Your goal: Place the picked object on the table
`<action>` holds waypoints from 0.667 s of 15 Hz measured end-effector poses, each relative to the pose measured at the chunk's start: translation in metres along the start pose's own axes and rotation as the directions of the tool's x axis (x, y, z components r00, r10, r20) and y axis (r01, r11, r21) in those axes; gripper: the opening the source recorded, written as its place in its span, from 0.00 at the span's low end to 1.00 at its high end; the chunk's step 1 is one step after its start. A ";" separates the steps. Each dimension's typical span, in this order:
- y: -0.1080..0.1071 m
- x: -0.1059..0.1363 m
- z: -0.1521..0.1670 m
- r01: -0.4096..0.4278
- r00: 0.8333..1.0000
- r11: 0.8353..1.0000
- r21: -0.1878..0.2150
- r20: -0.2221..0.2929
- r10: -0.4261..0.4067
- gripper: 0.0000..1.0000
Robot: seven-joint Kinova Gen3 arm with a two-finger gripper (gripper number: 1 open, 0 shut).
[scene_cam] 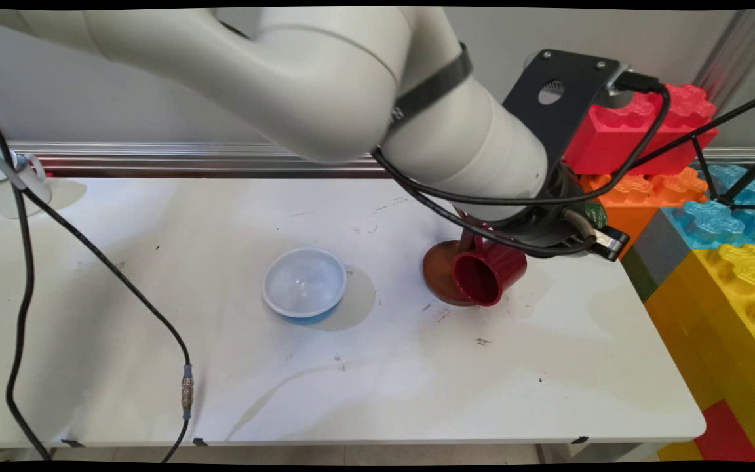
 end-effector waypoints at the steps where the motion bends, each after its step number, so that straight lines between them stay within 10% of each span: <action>1: -0.001 0.000 -0.005 -0.013 1.000 1.000 -0.010 0.010 0.013 0.00; 10: -0.023 0.000 -0.051 -0.084 0.991 0.995 -0.062 0.099 0.090 0.00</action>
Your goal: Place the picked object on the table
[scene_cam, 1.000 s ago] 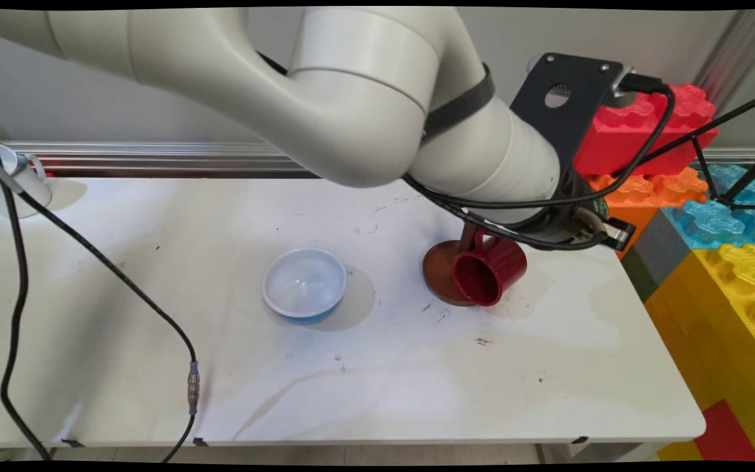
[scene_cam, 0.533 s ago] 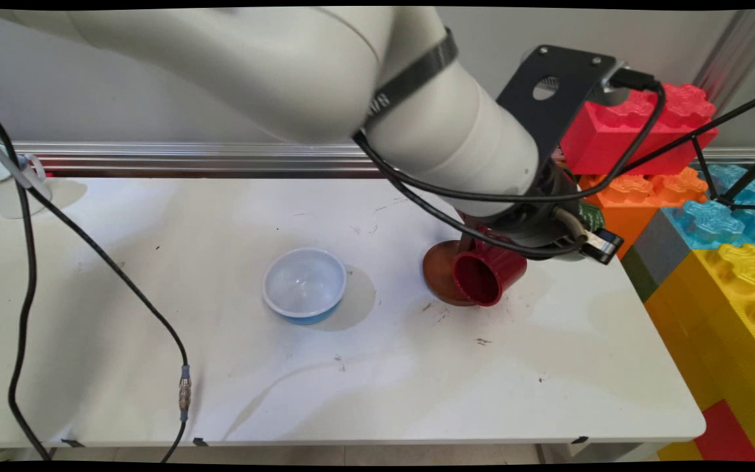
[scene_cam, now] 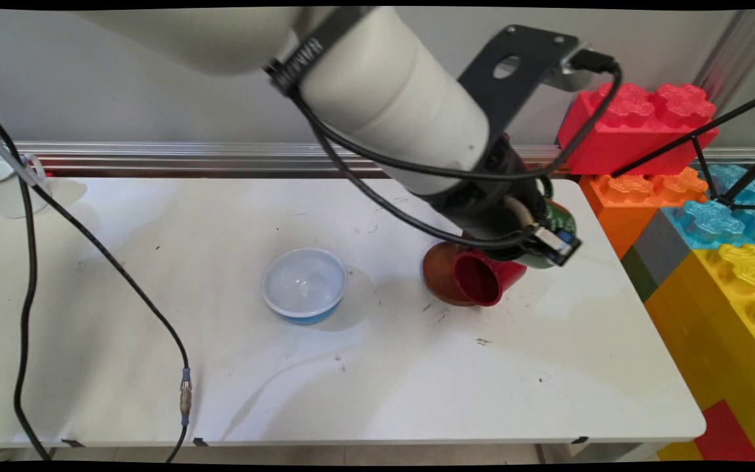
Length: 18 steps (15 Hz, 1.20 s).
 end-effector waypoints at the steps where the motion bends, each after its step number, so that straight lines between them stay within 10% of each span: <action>1: -0.004 -0.001 -0.007 -0.012 1.000 1.000 -0.003 0.015 0.012 0.00; 9: -0.043 -0.022 -0.048 -0.113 0.982 0.993 -0.012 0.150 0.114 0.00; 18: -0.079 -0.047 -0.048 -0.201 0.926 0.980 -0.007 0.324 0.192 0.00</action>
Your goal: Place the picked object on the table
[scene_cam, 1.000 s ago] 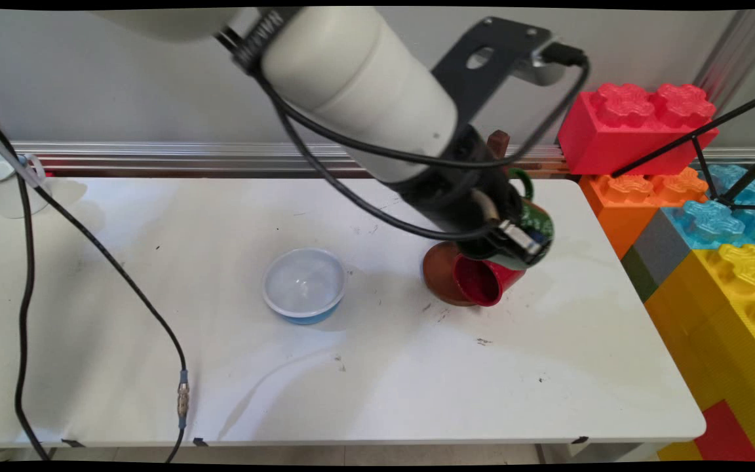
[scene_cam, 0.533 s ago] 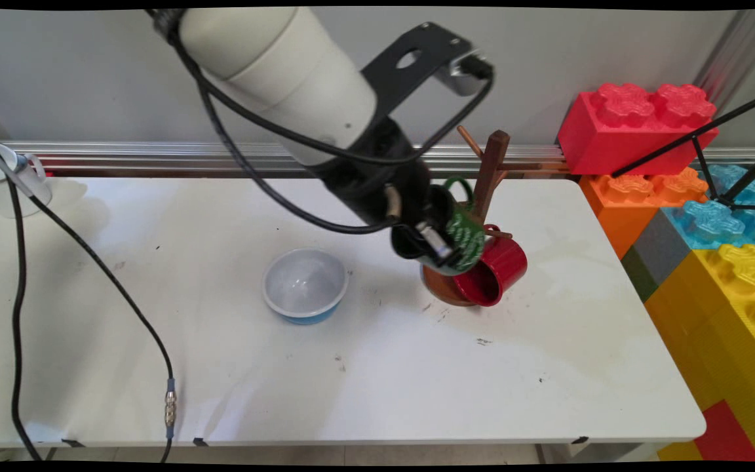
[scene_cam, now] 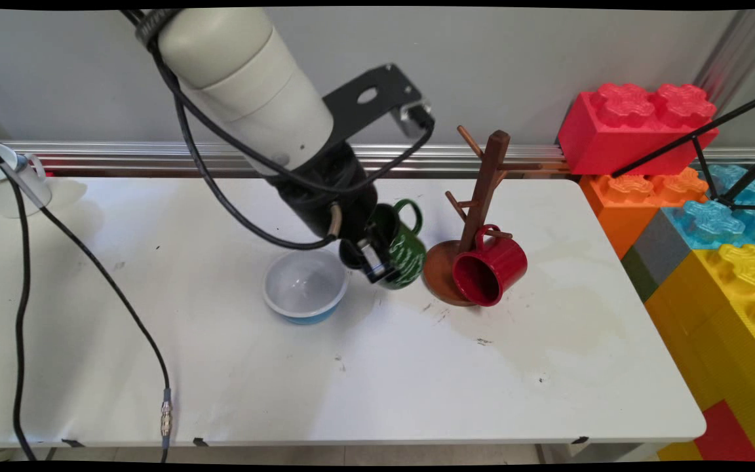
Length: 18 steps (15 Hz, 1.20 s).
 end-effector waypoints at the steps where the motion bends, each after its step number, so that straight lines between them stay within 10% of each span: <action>1: -0.001 -0.002 0.004 -0.006 1.000 1.000 0.001 0.021 0.006 0.00; 18: 0.016 -0.003 0.104 -0.017 0.963 1.000 -0.005 0.269 0.018 0.00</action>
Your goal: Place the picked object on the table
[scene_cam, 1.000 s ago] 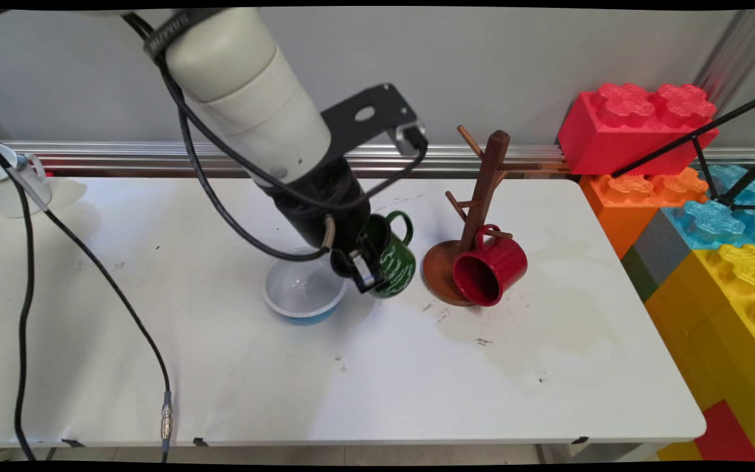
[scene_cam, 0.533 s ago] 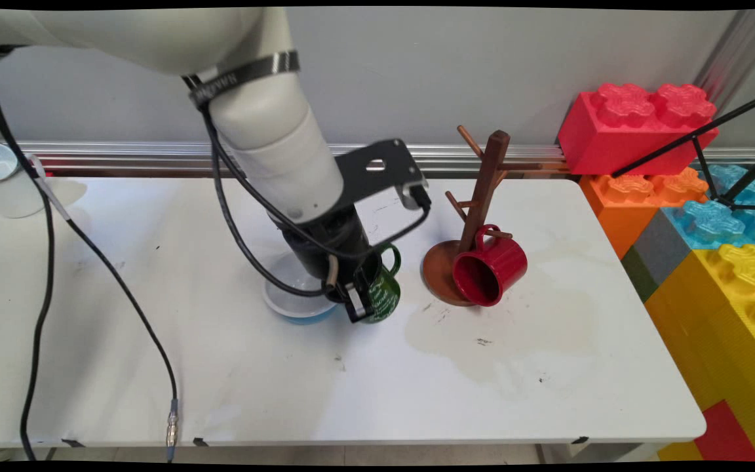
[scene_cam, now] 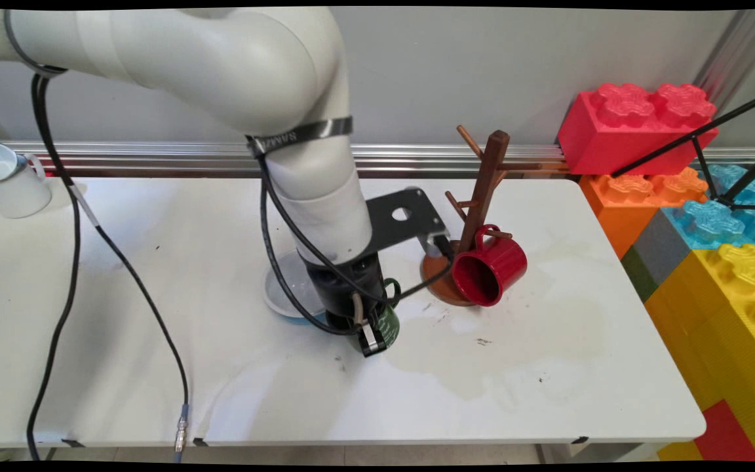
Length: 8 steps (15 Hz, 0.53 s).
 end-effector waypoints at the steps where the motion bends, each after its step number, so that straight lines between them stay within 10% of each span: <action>1: 0.002 0.001 0.003 0.002 1.000 1.000 0.001 0.011 -0.002 0.00; 8: 0.014 0.000 0.021 0.013 0.995 1.000 0.005 0.102 -0.014 0.00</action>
